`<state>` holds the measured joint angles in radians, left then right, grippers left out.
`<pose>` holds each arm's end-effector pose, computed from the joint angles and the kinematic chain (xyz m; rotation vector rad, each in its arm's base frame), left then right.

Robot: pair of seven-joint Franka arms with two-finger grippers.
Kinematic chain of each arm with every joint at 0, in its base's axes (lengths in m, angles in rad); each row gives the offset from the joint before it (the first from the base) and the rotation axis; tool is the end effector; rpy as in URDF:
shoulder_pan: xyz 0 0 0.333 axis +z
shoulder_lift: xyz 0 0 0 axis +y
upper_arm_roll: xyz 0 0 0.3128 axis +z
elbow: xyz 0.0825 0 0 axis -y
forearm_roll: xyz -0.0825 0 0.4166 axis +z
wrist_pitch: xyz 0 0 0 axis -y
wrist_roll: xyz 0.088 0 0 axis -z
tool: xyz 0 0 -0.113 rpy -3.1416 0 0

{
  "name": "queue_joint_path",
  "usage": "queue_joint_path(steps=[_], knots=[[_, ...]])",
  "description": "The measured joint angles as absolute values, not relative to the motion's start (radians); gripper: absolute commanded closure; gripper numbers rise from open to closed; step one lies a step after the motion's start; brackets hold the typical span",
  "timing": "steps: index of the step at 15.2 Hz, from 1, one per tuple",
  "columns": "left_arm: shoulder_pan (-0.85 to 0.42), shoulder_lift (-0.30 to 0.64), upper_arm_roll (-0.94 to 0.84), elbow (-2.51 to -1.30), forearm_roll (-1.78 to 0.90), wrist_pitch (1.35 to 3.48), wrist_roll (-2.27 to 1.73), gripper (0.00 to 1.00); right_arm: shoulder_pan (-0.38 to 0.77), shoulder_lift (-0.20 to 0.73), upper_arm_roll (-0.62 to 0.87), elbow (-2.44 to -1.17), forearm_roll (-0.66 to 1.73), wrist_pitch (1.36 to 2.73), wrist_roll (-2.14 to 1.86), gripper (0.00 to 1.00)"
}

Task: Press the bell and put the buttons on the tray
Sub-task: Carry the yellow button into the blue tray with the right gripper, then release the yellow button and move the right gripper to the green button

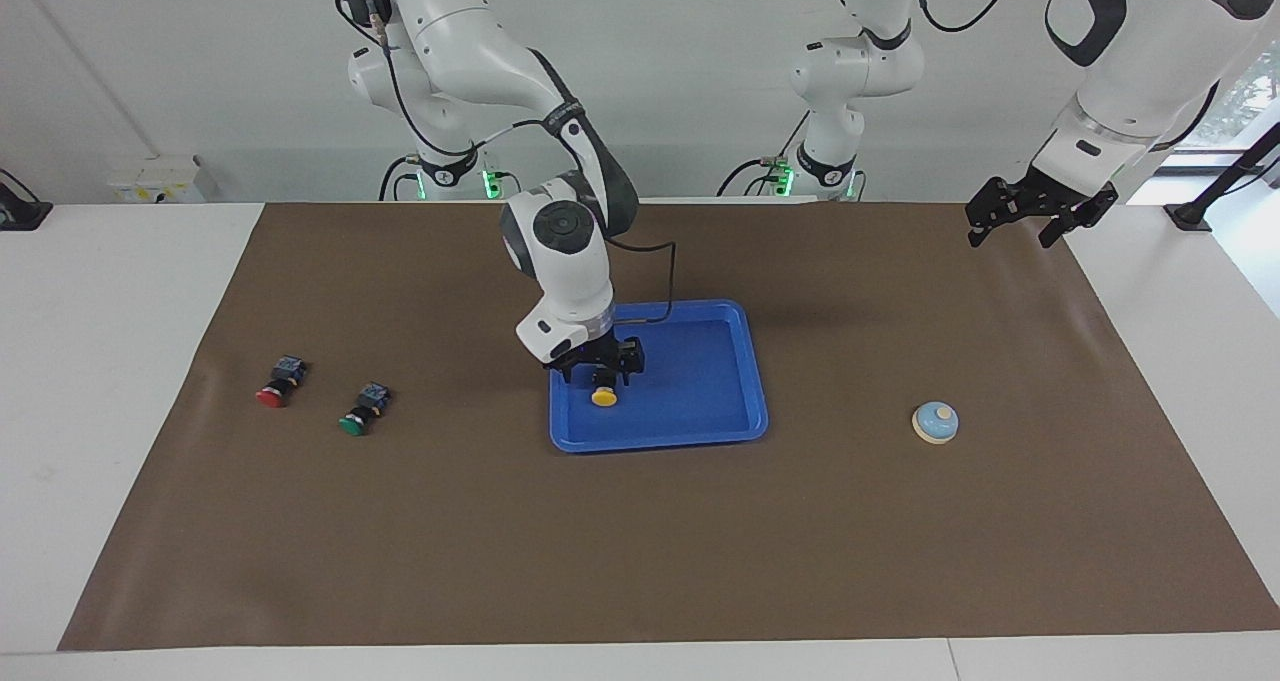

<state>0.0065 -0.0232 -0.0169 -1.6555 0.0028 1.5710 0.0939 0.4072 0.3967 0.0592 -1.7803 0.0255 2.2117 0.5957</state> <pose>0.5770 -0.0058 0.5862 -3.1352 0.1638 0.0964 0.6065 0.3035 0.3107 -3.0776 0.2300 -0.0129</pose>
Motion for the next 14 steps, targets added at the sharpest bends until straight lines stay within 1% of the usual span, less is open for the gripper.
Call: queue_joint_path(steps=[2, 4, 7, 10, 12, 14], knots=[[0.007, -0.023, -0.017, -1.656, 0.003, 1.571, 0.094, 0.00, 0.352, 0.358, 0.053, -1.742, 0.020, 2.120, 0.593, 0.00], [0.007, -0.023, -0.017, -1.656, 0.003, 1.571, 0.094, 0.00, 0.263, 0.312, 0.051, -1.734, 0.017, 2.052, 0.548, 0.00], [0.007, -0.023, -0.017, -1.656, 0.003, 1.571, 0.094, 0.00, 0.139, 0.278, 0.044, -1.737, -0.018, 1.992, 0.458, 0.00], [0.007, -0.023, -0.017, -1.656, 0.003, 1.571, 0.094, 0.00, 0.045, 0.276, 0.043, -1.772, -0.041, 1.997, 0.408, 0.00], [0.007, -0.023, -0.017, -1.656, 0.003, 1.571, 0.094, 0.00, 0.002, 0.273, 0.043, -1.830, -0.044, 2.059, 0.402, 0.00], [0.007, -0.023, -0.017, -1.656, 0.003, 1.571, 0.094, 0.00, -0.031, 0.274, 0.043, -1.898, -0.046, 2.152, 0.402, 0.00]])
